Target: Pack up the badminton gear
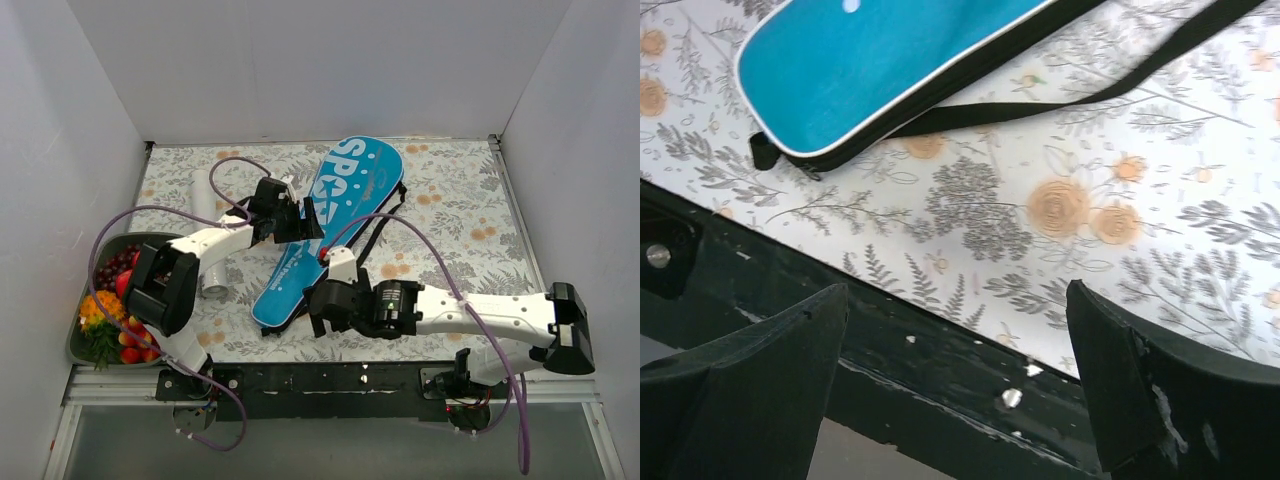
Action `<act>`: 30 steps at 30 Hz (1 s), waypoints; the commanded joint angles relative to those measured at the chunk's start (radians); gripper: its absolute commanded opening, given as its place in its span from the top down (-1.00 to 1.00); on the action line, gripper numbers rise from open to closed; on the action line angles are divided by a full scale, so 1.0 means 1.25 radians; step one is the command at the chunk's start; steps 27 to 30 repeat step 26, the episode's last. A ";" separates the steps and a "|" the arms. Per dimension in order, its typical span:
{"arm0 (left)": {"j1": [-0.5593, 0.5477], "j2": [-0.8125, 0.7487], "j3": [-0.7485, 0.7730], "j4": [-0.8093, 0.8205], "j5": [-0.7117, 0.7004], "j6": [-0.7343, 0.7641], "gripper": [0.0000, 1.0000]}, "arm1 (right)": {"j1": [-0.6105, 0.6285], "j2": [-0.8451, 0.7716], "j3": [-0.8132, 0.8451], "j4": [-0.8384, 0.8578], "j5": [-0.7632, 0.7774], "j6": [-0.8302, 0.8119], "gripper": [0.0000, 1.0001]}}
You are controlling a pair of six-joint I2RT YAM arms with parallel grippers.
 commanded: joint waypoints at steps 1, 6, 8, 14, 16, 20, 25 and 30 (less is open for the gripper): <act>-0.006 -0.157 -0.001 0.020 0.118 0.080 -0.63 | -0.034 -0.072 0.046 -0.129 0.081 -0.021 -0.94; -0.006 -0.319 0.022 -0.003 0.117 0.104 -0.96 | -0.125 -0.170 0.024 -0.102 0.073 -0.089 -0.96; -0.005 -0.351 0.035 -0.046 0.094 0.109 -0.96 | -0.171 -0.208 0.022 -0.097 0.083 -0.103 -0.96; -0.006 -0.467 0.018 -0.132 0.027 0.107 -0.96 | -0.269 -0.298 0.037 -0.070 0.111 -0.200 -0.96; -0.006 -0.505 0.006 -0.157 0.001 0.099 -0.96 | -0.278 -0.319 0.041 -0.061 0.128 -0.230 -0.96; -0.006 -0.594 -0.030 -0.184 -0.040 0.077 -0.97 | -0.290 -0.362 0.043 -0.046 0.159 -0.266 -0.96; -0.005 -0.666 -0.034 -0.249 -0.088 0.077 -0.97 | -0.313 -0.291 0.091 -0.084 0.158 -0.298 -0.96; -0.005 -0.687 -0.034 -0.257 -0.099 0.078 -0.96 | -0.313 -0.274 0.119 -0.117 0.167 -0.297 -0.96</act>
